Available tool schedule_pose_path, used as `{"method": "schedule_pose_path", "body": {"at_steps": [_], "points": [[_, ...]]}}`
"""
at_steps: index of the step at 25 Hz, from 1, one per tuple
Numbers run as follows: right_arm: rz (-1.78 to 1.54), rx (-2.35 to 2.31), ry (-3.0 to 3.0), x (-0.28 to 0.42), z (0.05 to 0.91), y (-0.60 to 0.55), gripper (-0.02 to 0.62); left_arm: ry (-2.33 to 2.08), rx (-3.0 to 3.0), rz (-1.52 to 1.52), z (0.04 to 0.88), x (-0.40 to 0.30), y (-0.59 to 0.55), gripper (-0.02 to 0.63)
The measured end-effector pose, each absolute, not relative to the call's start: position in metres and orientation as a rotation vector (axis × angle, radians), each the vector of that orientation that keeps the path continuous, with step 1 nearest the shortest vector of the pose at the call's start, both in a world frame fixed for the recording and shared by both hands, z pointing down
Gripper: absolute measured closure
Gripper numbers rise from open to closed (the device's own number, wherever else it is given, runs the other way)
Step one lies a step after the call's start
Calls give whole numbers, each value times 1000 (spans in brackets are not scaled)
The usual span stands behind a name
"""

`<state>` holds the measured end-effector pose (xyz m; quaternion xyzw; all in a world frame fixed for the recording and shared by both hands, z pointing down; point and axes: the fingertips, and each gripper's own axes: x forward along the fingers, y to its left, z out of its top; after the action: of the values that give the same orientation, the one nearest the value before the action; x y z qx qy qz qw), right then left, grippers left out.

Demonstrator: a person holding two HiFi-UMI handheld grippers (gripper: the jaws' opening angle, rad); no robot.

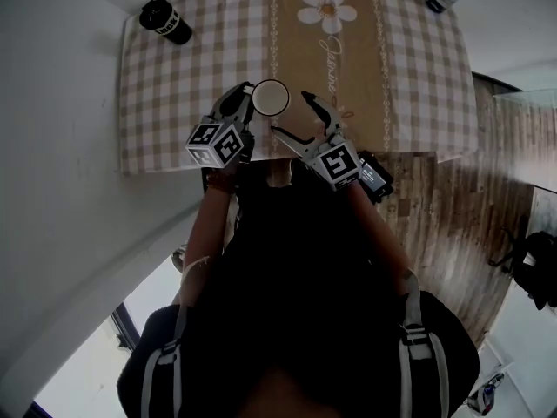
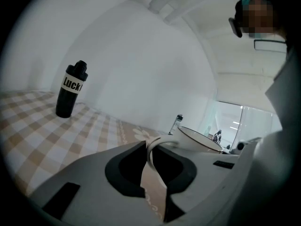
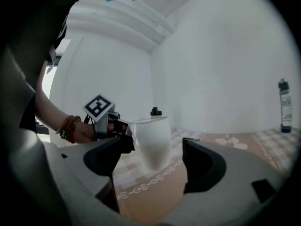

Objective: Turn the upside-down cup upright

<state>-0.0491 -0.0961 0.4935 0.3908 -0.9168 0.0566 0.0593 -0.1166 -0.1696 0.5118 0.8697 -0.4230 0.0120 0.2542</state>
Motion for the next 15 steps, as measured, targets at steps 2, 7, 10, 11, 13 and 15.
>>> {"method": "schedule_pose_path", "body": {"at_steps": [2,7,10,11,13,15], "points": [[161,1147,-2784,-54,494,-95,178,-1094,2390,-7,495,-109,-164,560],[7,1114,-2819,-63,475,-99,169,-928,2519,7,465,-83,-144,560],[-119,1058,-2819,-69,468,-96,160,-828,2607,89,466,-70,-133,561],[-141,1031,-2823,-72,467,-93,160,-798,2625,110,467,-67,-129,561],[-177,979,-2837,-79,466,-87,160,-743,2642,137,470,-62,-123,561],[-213,953,-2854,-82,463,-84,170,-717,2646,142,471,-59,-120,563]]}}
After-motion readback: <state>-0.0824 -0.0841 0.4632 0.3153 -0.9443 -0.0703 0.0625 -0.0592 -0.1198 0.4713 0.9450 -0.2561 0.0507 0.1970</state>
